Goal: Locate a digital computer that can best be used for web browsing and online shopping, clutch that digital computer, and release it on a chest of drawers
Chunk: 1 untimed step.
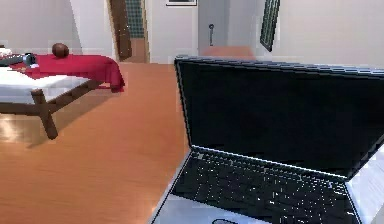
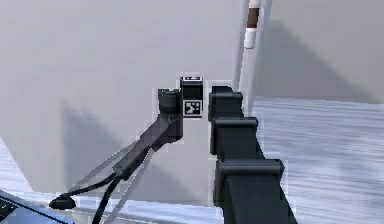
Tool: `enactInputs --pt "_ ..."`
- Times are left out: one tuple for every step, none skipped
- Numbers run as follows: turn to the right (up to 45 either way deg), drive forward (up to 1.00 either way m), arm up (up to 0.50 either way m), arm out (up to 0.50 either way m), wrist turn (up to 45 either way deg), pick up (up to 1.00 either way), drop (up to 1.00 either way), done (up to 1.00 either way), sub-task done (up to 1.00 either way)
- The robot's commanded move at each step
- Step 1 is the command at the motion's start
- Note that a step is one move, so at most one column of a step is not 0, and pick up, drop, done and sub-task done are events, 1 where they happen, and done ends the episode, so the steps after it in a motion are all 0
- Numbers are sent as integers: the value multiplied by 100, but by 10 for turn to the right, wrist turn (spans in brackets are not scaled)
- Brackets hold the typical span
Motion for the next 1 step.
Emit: enactInputs --pt "0 0 0 0 450 0 0 0 0"
